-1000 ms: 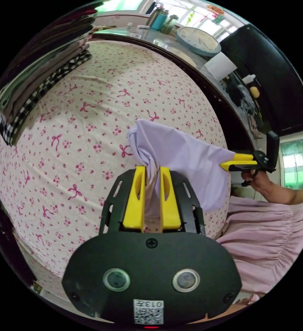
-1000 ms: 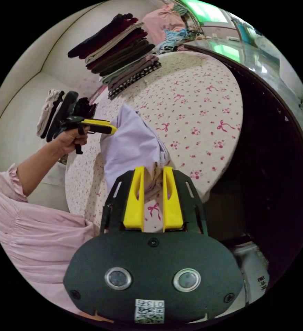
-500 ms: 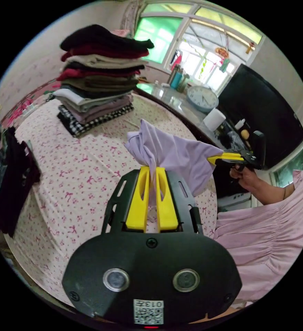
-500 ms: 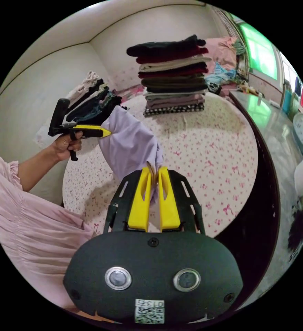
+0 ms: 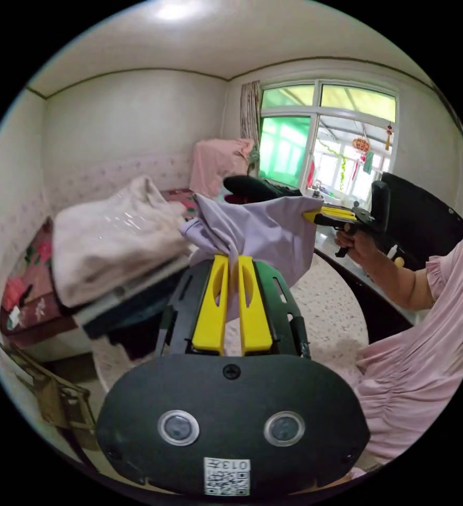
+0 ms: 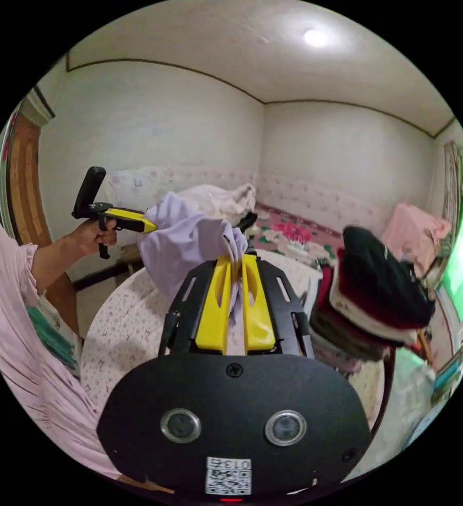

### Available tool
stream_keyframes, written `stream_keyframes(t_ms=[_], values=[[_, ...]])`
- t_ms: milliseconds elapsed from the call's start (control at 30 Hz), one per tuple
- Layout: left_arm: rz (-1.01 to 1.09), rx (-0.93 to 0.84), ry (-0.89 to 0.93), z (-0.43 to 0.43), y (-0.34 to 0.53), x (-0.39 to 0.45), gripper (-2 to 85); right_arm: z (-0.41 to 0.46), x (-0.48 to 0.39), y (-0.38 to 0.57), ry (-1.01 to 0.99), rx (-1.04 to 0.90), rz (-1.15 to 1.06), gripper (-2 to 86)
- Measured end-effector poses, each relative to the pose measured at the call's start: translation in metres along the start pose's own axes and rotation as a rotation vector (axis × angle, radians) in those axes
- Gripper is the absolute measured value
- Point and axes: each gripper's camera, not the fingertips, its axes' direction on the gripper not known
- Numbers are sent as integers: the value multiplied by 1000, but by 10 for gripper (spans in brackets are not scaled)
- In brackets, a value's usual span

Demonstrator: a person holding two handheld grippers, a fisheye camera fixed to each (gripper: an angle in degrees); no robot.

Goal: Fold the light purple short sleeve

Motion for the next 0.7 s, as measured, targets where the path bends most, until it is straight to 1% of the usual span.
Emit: stream_keyframes(t_ms=[33, 133, 233, 300, 367, 400, 467, 500, 567, 633, 700], values=[[27, 31, -36, -27, -19, -23, 20, 8, -3, -18, 3, 17, -22, 28], [50, 74, -113, -79, -65, -84, 21, 61, -14, -124, -22, 80, -98, 31], [41, 53, -163, -97, -105, -144, 25, 116, -15, -198, 27, 77, -143, 35], [-16, 29, -158, -93, -123, -183, 29, 155, -10, -238, 27, 31, -135, 41], [-103, -12, -154, -71, -134, -230, 42, 199, -3, -270, 37, -31, -119, 49], [-123, -17, -159, -64, -133, -240, 47, 228, 4, -284, 81, -65, -86, 60], [-207, -92, -163, -39, -126, -274, 67, 264, 14, -294, 177, -116, -36, 68], [-222, -91, -173, -39, -123, -278, 67, 281, 21, -297, 229, -159, -22, 66], [-198, -7, -244, -58, -111, -268, 64, 287, 28, -295, 253, -161, -19, 55], [-131, 27, -312, -67, -109, -246, 59, 276, 27, -282, 233, -70, -76, 36], [-38, 21, -353, -65, -112, -216, 54, 265, 25, -268, 234, 5, -98, 21]])
